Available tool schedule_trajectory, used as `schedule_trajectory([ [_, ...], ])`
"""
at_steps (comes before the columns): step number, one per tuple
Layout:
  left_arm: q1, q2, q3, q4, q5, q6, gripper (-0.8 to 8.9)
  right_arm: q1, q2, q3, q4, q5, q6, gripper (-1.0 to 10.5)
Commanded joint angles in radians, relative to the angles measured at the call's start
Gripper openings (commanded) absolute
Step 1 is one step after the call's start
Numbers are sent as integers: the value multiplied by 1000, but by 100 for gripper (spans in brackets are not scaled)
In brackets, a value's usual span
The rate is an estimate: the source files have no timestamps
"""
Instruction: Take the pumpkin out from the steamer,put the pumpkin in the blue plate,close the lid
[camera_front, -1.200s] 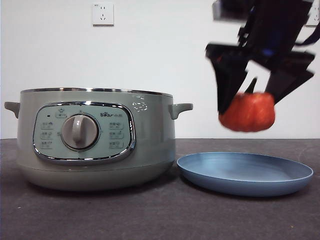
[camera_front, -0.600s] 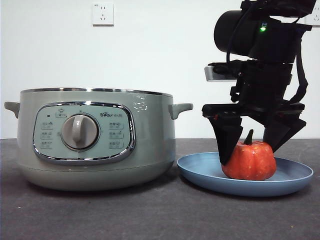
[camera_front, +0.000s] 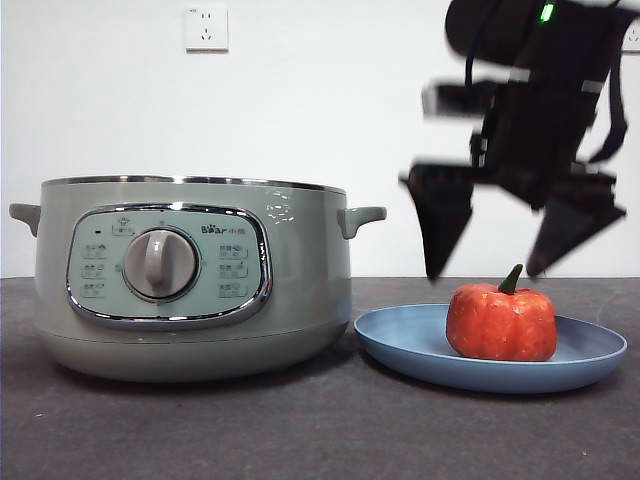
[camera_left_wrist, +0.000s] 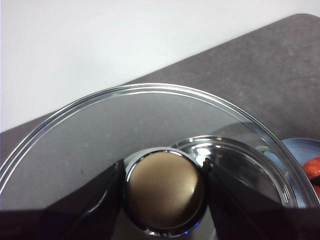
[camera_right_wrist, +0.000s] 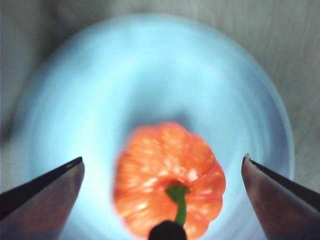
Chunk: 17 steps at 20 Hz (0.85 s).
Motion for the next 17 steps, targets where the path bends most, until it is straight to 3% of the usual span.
schedule_trajectory([
  [1, 0, -6, -61, 76, 9, -20, -9, 2, -88, -8, -1, -14, 8, 540],
  [9, -5, 27, -314, 319, 76, -92, -9, 0, -410, -8, -16, -10, 6, 536],
  [17, -27, 195, -336, 474, 138, -117, -9, 0, -587, -8, -25, -6, 21, 536],
])
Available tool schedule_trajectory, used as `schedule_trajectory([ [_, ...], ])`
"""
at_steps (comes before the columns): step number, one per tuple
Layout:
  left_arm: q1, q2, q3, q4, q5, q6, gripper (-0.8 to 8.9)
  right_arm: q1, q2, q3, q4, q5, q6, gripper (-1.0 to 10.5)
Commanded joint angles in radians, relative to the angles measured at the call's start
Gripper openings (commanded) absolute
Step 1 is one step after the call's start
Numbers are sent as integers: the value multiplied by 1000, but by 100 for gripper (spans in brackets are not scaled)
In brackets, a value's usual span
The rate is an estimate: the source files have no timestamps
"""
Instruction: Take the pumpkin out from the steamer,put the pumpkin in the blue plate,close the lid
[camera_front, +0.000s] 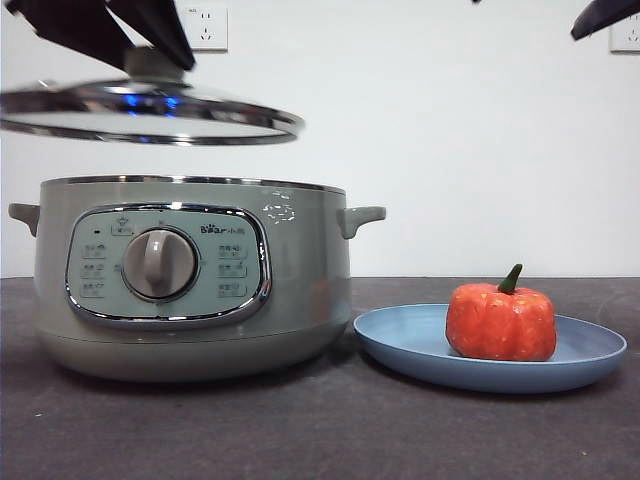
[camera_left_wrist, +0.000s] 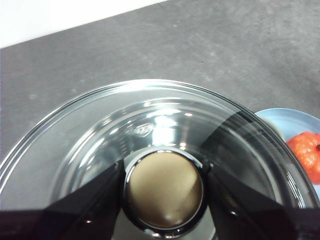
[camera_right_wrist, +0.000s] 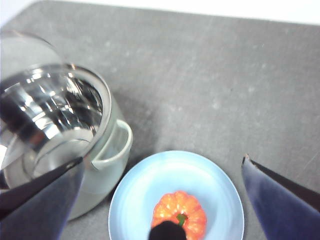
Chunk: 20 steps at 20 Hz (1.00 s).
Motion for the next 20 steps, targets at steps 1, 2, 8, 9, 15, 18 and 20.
schedule_trajectory([
  [1, -15, 35, 8, 93, 8, -15, -9, 0, -20, -8, -8, 3, 13, 536],
  [2, -17, 56, 8, 114, 9, -15, -9, 0, -27, -8, -13, 3, 14, 537],
  [8, -18, 142, 8, 146, 19, -22, -9, 0, -35, -8, -45, 4, 14, 536],
  [9, -18, 149, 8, 146, 34, -22, -9, 0, -35, -8, -45, 4, 14, 536],
  [15, -27, 174, 8, 134, 61, -22, -9, 0, -35, -8, -45, 5, 14, 536],
  [18, -30, 180, 8, 114, 59, -21, -9, 0, -35, -8, -47, 4, 16, 536],
  [20, -30, 180, 8, 100, 50, -17, -8, 0, -35, -8, -54, 4, 17, 536],
])
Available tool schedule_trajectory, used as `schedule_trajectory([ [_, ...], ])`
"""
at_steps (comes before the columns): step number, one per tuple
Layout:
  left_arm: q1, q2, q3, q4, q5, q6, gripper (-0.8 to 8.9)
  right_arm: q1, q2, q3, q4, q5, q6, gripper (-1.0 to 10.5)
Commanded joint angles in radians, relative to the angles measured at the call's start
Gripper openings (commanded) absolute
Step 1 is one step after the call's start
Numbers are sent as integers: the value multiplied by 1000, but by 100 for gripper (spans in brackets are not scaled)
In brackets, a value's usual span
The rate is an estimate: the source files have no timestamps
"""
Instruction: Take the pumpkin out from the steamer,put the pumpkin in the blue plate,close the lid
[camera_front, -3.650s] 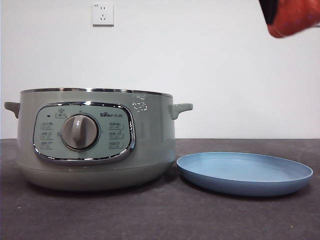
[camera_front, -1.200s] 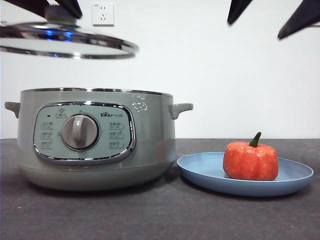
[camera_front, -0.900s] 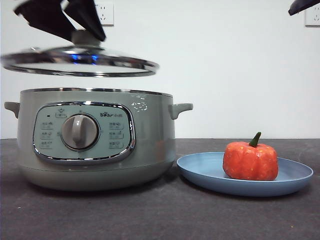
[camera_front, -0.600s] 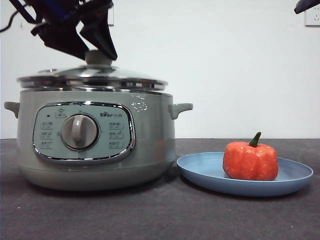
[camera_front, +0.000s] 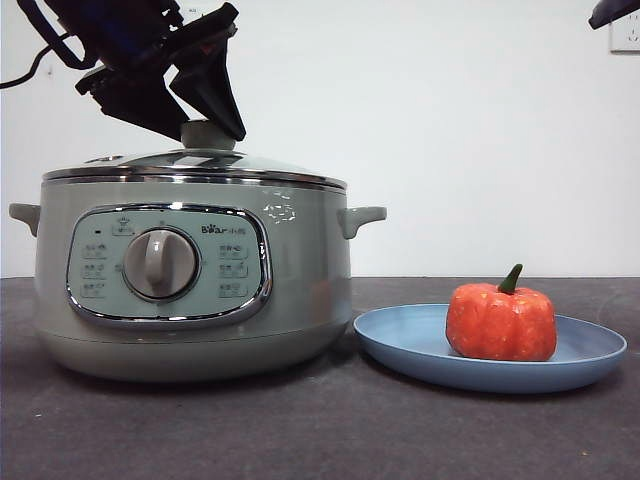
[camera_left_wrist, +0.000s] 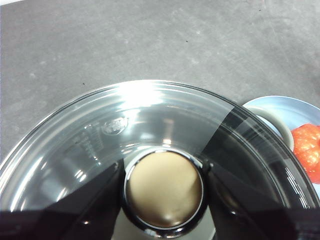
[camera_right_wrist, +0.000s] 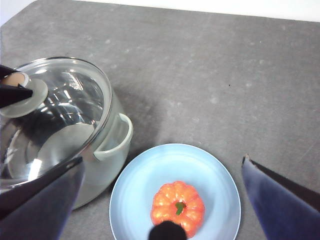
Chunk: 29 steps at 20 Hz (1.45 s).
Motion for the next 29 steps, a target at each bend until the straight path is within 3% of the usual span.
schedule_trajectory([
  [1, -7, 1, 7, 1, 5, 0, -3, 0, -1, -8, -5, 4, 13, 536],
  [4, -5, 1, 7, -3, 6, 5, 21, 0, -1, -8, -10, 3, 13, 536],
  [8, -4, 1, 7, -3, 6, 5, 344, 0, -1, -8, -25, 3, 13, 536],
  [10, -4, 1, 7, -3, 7, 4, 381, 0, -1, -8, -34, 3, 13, 536],
  [19, -5, -41, 8, -60, 9, 3, 377, 0, -1, -8, -73, 3, 13, 536],
  [25, -6, -169, 69, -414, 16, 4, 338, 0, -1, -8, -96, -2, 9, 531],
  [26, -6, -194, 72, -449, 16, 8, 250, 0, -1, -8, -88, 1, 3, 508],
  [28, -7, -246, 72, -502, 16, 26, 10, 0, -4, -8, -58, 2, -42, 262],
  [29, -11, -272, 72, -517, 14, 42, -6, 0, -7, -8, -47, 2, -61, 117],
])
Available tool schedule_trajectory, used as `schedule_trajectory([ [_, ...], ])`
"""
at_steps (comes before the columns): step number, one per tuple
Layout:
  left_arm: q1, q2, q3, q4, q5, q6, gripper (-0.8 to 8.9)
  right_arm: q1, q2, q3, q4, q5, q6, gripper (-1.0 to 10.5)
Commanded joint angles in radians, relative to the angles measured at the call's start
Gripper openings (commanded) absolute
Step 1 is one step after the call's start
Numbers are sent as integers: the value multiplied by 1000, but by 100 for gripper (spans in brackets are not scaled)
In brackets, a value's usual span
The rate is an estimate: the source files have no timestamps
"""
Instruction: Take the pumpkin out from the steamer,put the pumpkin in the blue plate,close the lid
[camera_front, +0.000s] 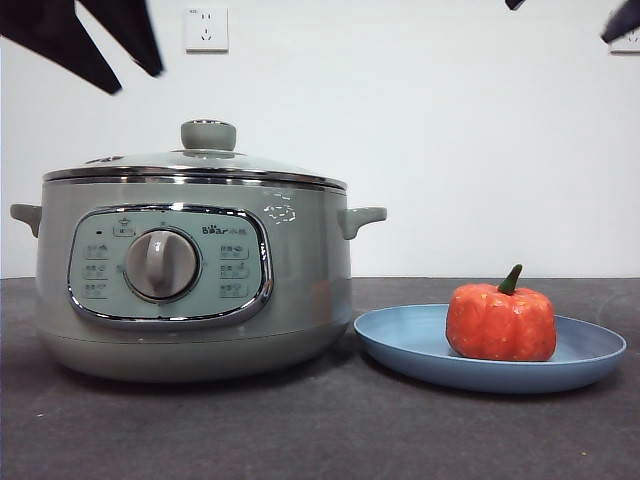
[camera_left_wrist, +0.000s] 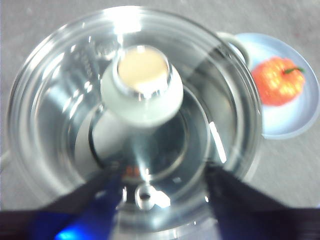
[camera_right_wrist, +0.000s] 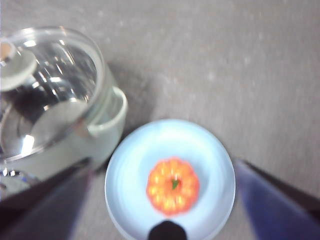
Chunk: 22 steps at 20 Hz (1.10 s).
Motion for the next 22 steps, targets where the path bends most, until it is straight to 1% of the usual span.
schedule_trajectory([
  [1, -12, -58, -1, -19, -5, 44, -9, 0, -10, -8, 26, 3, -51, 8],
  [2, -14, -90, -1, -23, -6, 51, -9, 0, -18, -13, 37, 3, -53, -16],
  [3, -17, -119, -2, -26, -14, 52, -9, 0, -31, -30, 67, 3, -53, -16],
  [5, -30, -213, -36, -11, -65, 76, -9, 1, -101, -116, 176, 3, -58, -16],
  [7, -33, -326, -125, 24, -110, 76, -9, 1, -185, -219, 276, 3, -59, -16],
  [9, -33, -446, -242, 71, -143, 73, -9, 1, -266, -309, 335, 7, -52, -16],
  [10, -33, -517, -306, 91, -150, 73, -9, 1, -308, -347, 349, 15, -41, -16],
  [13, -33, -694, -443, 139, -163, 70, -9, 0, -393, -386, 327, 94, 16, -16],
  [15, -33, -718, -449, 119, -162, 55, -8, 0, -402, -386, 327, 135, 39, -16],
  [17, -33, -718, -447, 93, -160, 45, -3, 0, -406, -385, 327, 200, 38, -16],
  [19, -33, -716, -447, 73, -160, 45, -3, 0, -406, -385, 327, 239, 38, -16],
  [22, -33, -715, -447, 55, -160, 45, -3, 0, -406, -385, 327, 240, 38, -16],
])
